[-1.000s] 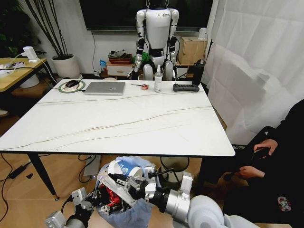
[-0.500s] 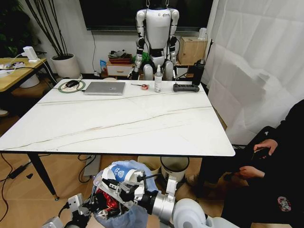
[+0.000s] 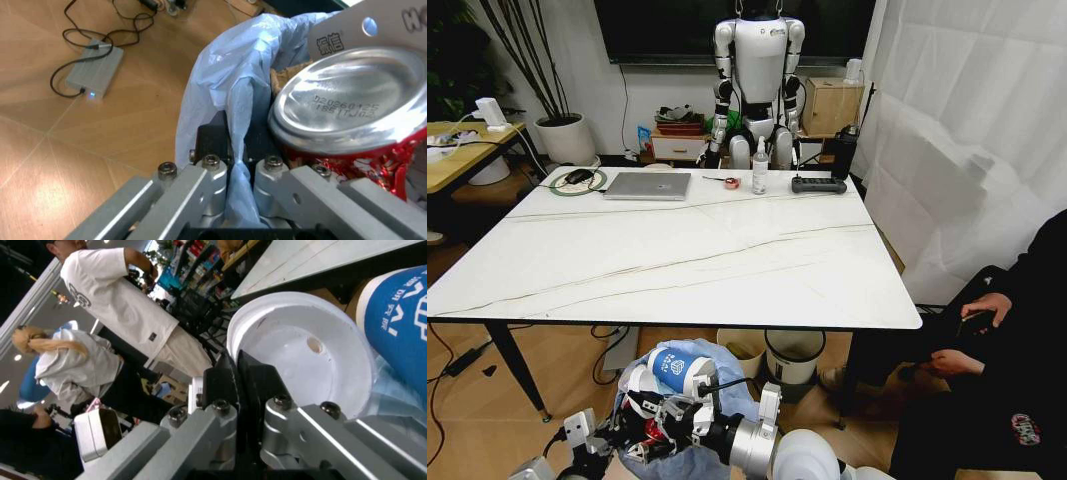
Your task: Pick up the trash bin and place the trash from the table into it.
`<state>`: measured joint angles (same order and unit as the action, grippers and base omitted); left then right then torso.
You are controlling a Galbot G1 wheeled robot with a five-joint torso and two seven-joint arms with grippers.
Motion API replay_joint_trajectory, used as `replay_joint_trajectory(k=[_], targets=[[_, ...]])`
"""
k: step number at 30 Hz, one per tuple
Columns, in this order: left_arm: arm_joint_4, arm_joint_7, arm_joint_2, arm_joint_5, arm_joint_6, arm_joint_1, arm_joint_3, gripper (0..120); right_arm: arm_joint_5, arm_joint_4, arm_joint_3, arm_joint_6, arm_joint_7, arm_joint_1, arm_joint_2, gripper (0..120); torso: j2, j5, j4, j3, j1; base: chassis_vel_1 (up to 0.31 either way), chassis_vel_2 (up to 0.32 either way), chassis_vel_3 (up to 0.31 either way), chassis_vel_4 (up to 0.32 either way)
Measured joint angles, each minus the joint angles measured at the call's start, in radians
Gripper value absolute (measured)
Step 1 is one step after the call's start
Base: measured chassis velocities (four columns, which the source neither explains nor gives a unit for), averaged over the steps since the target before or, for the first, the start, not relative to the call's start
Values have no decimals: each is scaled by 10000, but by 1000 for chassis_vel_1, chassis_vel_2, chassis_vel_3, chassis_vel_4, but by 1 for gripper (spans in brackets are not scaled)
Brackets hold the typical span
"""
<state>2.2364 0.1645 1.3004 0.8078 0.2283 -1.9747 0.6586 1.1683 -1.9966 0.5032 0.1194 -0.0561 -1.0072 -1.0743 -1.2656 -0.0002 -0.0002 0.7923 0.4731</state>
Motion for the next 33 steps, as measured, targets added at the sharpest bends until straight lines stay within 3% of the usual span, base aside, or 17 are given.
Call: replay_joint_trajectory(k=[16,33], targets=[[27,-35,16,6,-14,-5,-13,0,-289,-105,-180,-60,-1,-121,355,43,0,2,0,1,0,0,0,0,0],[-73,-12,35,26,-22,-23,12,0,-318,-276,-360,-74,-2,-180,686,62,0,2,0,0,0,0,0,0,0]])
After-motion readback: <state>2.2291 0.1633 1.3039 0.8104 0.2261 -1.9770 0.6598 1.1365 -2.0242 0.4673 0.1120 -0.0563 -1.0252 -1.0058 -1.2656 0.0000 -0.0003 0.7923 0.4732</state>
